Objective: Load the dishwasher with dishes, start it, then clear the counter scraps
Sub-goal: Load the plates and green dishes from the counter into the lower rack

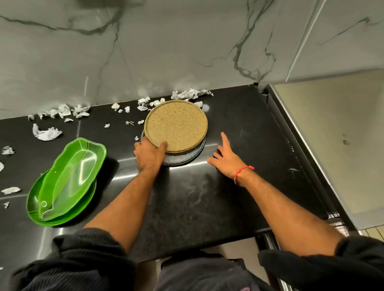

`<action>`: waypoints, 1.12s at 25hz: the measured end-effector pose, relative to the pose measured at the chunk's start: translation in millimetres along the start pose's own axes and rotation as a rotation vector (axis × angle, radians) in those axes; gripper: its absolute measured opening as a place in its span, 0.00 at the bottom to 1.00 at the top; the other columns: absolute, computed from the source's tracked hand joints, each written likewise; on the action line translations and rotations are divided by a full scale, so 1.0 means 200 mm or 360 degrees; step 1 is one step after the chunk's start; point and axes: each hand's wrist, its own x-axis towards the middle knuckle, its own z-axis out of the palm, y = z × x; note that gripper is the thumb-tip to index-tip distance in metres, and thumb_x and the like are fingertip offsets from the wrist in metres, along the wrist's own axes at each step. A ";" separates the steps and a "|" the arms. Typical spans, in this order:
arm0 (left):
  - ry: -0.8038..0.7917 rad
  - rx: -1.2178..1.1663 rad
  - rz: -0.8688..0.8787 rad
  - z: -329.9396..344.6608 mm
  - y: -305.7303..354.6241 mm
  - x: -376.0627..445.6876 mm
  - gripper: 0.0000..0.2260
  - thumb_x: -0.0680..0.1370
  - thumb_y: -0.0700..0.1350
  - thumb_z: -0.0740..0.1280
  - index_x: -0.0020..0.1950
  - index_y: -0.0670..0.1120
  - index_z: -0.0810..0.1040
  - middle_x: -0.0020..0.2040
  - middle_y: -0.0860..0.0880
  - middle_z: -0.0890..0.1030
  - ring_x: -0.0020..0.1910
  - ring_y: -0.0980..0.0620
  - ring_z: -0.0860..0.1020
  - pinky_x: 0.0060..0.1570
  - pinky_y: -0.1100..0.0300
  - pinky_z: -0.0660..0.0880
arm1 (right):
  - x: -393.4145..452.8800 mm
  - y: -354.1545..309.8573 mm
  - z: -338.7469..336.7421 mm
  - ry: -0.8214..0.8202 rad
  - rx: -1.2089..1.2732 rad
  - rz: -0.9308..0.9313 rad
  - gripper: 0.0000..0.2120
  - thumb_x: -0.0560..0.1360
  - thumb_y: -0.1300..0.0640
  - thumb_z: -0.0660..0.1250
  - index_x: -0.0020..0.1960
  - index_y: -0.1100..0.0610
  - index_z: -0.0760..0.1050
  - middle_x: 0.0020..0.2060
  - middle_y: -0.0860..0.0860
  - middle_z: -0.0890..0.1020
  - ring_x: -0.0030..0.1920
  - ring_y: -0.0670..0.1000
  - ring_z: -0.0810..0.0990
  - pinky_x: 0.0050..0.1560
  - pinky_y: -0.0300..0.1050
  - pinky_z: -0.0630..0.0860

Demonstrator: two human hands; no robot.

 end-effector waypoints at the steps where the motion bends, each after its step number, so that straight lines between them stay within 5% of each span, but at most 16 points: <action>1: 0.0012 -0.0011 -0.0014 0.00 0.00 0.01 0.28 0.76 0.53 0.72 0.72 0.42 0.70 0.67 0.39 0.71 0.68 0.39 0.70 0.68 0.43 0.70 | 0.01 0.00 0.00 0.0033 0.0006 0.0014 0.49 0.77 0.59 0.69 0.77 0.37 0.34 0.79 0.57 0.54 0.75 0.52 0.65 0.74 0.57 0.65; 6: 0.0036 -0.0242 -0.0051 -0.06 -0.01 -0.01 0.23 0.77 0.44 0.68 0.71 0.41 0.71 0.65 0.40 0.73 0.65 0.40 0.73 0.65 0.48 0.72 | 0.01 0.01 0.02 0.0141 0.0044 0.0021 0.47 0.77 0.59 0.69 0.78 0.40 0.37 0.78 0.57 0.58 0.74 0.52 0.67 0.74 0.55 0.66; 10: 0.0065 -0.0602 -0.0062 -0.15 -0.02 -0.10 0.19 0.79 0.46 0.63 0.70 0.45 0.71 0.57 0.46 0.78 0.38 0.45 0.84 0.34 0.47 0.84 | -0.01 -0.01 0.02 0.0155 0.0269 0.0066 0.47 0.75 0.46 0.71 0.79 0.40 0.39 0.77 0.53 0.62 0.73 0.50 0.68 0.74 0.53 0.66; 13: 0.0006 -0.0685 0.0008 -0.20 0.03 -0.19 0.15 0.78 0.50 0.60 0.64 0.50 0.76 0.53 0.47 0.81 0.45 0.44 0.83 0.40 0.42 0.84 | -0.09 -0.03 -0.02 0.0223 0.0700 0.0137 0.44 0.75 0.40 0.69 0.79 0.41 0.45 0.71 0.50 0.72 0.69 0.49 0.72 0.68 0.58 0.73; 18: -0.0527 -0.0768 0.0245 -0.07 0.16 -0.51 0.12 0.80 0.47 0.59 0.55 0.54 0.82 0.45 0.40 0.84 0.41 0.41 0.83 0.36 0.35 0.82 | -0.44 0.12 -0.13 0.0655 0.0880 -0.0022 0.29 0.78 0.56 0.69 0.76 0.52 0.63 0.64 0.53 0.79 0.62 0.51 0.80 0.66 0.54 0.76; 21: -0.0741 -0.0845 0.0233 0.05 0.30 -0.73 0.15 0.82 0.43 0.57 0.54 0.54 0.83 0.42 0.46 0.81 0.40 0.45 0.79 0.35 0.45 0.81 | -0.75 0.31 -0.25 0.0874 0.1019 -0.0062 0.24 0.78 0.60 0.68 0.72 0.54 0.69 0.58 0.50 0.82 0.58 0.49 0.82 0.61 0.47 0.79; 25: -0.1268 -0.0682 0.0355 0.24 0.46 -1.11 0.18 0.84 0.42 0.57 0.71 0.53 0.76 0.40 0.46 0.77 0.31 0.46 0.75 0.25 0.56 0.74 | -1.22 0.66 -0.40 0.1184 0.1087 -0.0095 0.22 0.78 0.60 0.68 0.71 0.54 0.70 0.58 0.50 0.81 0.58 0.50 0.82 0.55 0.45 0.81; 28: -0.1683 -0.0515 0.0468 0.48 0.54 -1.48 0.23 0.83 0.42 0.55 0.77 0.58 0.67 0.40 0.47 0.80 0.32 0.45 0.75 0.29 0.54 0.73 | -1.60 1.01 -0.51 0.1470 0.1198 -0.0015 0.25 0.75 0.57 0.67 0.71 0.57 0.69 0.56 0.48 0.81 0.53 0.46 0.83 0.51 0.43 0.80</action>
